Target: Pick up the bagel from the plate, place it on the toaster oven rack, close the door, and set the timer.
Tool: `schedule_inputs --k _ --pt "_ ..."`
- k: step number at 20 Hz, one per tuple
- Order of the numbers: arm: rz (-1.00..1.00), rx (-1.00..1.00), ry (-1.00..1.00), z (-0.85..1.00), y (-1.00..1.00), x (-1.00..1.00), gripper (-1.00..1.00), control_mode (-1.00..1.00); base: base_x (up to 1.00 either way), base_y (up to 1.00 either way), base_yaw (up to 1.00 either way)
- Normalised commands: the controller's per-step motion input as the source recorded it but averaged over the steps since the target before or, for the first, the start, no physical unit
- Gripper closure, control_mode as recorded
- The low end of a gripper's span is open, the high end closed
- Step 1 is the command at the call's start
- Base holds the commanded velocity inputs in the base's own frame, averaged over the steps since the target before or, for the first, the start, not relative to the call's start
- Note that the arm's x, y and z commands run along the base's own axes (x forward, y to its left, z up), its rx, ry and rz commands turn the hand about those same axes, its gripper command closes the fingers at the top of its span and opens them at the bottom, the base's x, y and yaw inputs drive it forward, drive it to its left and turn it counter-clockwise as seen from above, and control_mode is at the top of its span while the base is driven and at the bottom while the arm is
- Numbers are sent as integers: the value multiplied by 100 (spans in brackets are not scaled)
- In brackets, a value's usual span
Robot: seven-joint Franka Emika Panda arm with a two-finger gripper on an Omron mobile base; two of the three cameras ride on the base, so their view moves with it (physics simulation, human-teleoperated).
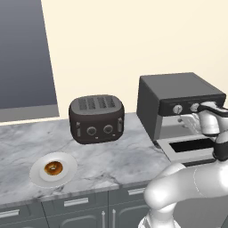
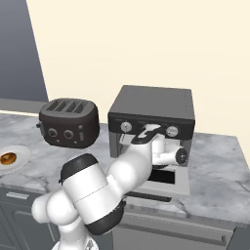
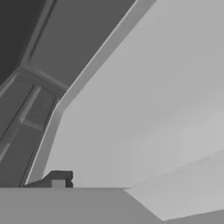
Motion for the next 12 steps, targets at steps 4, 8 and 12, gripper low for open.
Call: schedule_inputs --k 4,8,12 --pt "-11 -12 39 -9 0 -11 100 -100 0 0 0" --pt "-12 -12 40 -16 0 -20 100 -100 0 0 0" --pt "-11 -13 37 -31 0 -29 100 -100 0 0 0"
